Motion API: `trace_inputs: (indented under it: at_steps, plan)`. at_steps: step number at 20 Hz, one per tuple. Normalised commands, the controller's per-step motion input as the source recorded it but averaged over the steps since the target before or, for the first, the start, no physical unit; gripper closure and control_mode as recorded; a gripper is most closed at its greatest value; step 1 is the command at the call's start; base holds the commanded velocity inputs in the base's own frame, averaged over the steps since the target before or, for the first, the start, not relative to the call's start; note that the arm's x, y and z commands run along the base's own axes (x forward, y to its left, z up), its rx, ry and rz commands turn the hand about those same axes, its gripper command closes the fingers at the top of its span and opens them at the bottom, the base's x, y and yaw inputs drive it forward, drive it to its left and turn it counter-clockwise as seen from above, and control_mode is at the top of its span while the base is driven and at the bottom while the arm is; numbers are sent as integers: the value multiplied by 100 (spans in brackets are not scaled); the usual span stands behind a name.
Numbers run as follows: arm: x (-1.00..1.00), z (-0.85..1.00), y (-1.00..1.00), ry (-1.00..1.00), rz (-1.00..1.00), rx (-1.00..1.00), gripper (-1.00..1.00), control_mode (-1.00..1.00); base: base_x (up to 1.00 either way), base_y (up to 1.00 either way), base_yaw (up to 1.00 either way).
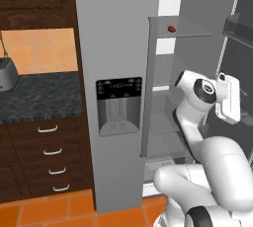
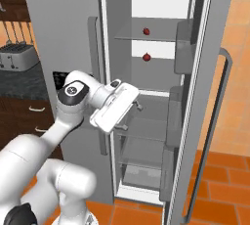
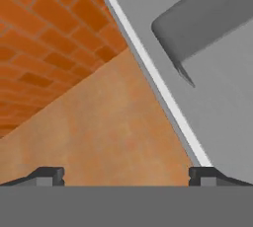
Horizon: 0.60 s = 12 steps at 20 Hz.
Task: Take the strawberry from the fridge and place it on top of the pancake, located on the dining counter.
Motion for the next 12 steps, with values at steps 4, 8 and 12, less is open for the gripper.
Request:
trace_inputs:
  at_steps: [4,8,12]
  plan:
    - [10,-27,96,-62,-20,40,-100,-100,0,0,0]
    - [51,-36,74,-66,-29,55,-100,-100,0,0,0]
    - [35,-12,87,-71,-23,59,-100,-100,0,0,0]
